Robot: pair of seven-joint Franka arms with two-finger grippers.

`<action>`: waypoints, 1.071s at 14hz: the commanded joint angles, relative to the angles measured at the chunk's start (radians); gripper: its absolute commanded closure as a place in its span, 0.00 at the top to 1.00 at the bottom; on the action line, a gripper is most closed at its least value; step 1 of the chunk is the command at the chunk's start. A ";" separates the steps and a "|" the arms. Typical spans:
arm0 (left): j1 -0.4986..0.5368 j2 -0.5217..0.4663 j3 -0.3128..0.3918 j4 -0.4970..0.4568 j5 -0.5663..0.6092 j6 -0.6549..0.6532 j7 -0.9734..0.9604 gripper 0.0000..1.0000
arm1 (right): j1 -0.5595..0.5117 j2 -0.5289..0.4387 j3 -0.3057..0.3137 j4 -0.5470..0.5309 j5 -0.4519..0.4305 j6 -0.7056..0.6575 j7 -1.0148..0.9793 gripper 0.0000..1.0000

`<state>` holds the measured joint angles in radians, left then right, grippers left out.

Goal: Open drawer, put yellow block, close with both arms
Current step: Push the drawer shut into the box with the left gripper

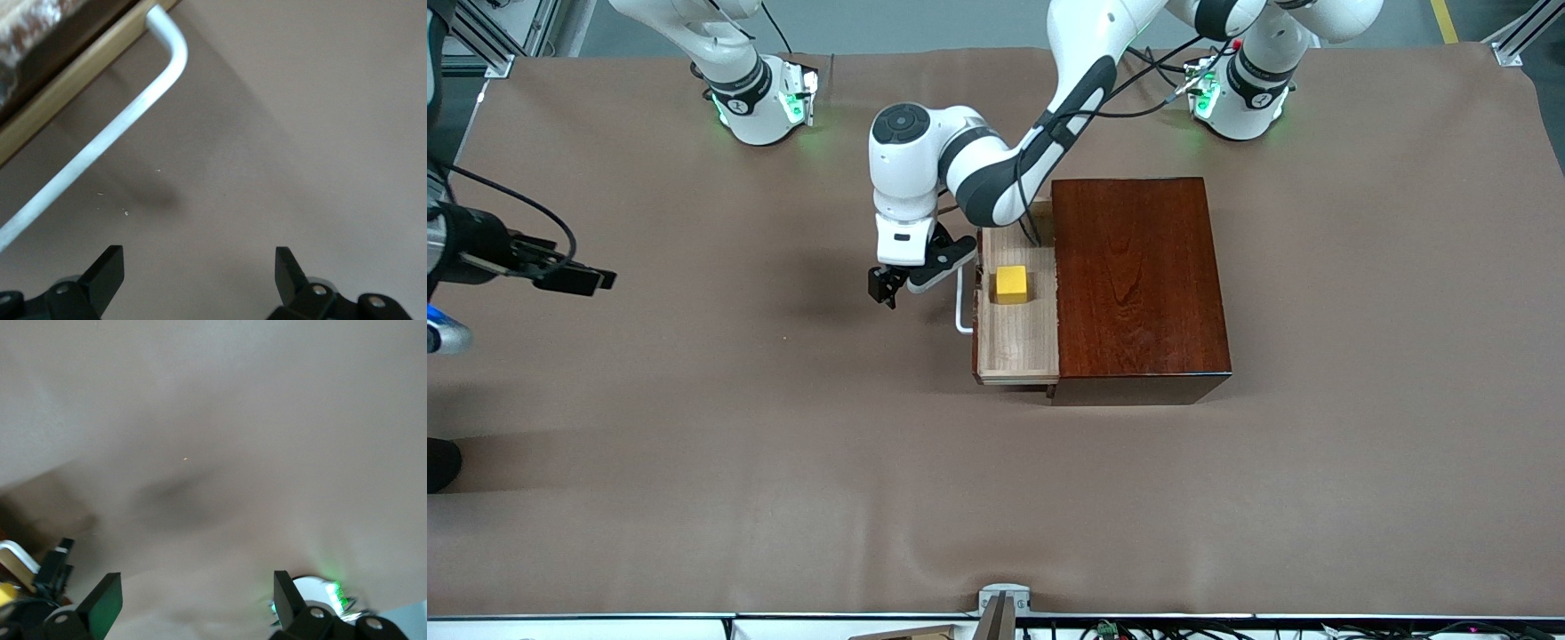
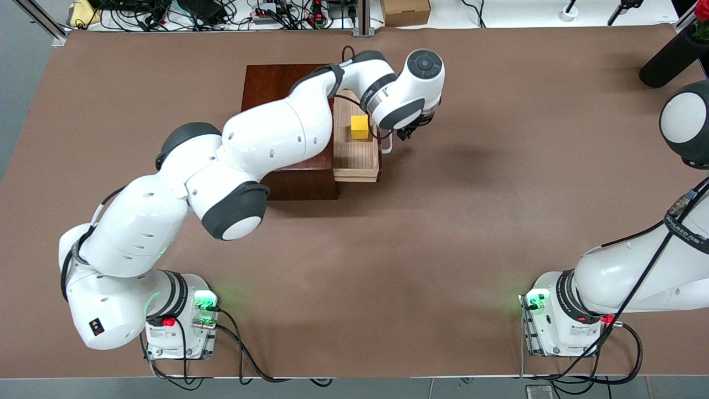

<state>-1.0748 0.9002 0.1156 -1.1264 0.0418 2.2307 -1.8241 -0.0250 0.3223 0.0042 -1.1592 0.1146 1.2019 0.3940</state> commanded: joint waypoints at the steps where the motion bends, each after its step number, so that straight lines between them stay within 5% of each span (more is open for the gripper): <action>1: -0.001 0.026 0.018 0.045 0.006 -0.096 -0.049 1.00 | -0.010 -0.048 0.022 -0.007 -0.079 -0.007 -0.183 1.00; 9: 0.090 -0.009 0.016 0.036 -0.003 -0.426 -0.095 1.00 | -0.073 -0.196 0.022 -0.083 -0.092 0.012 -0.578 1.00; 15: 0.122 -0.007 0.019 0.030 0.003 -0.514 -0.104 1.00 | -0.069 -0.281 0.026 -0.229 -0.099 0.053 -0.583 1.00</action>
<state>-0.9567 0.9054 0.1289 -1.0941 0.0364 1.7625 -1.9281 -0.0805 0.1209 0.0168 -1.2825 0.0260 1.2276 -0.1717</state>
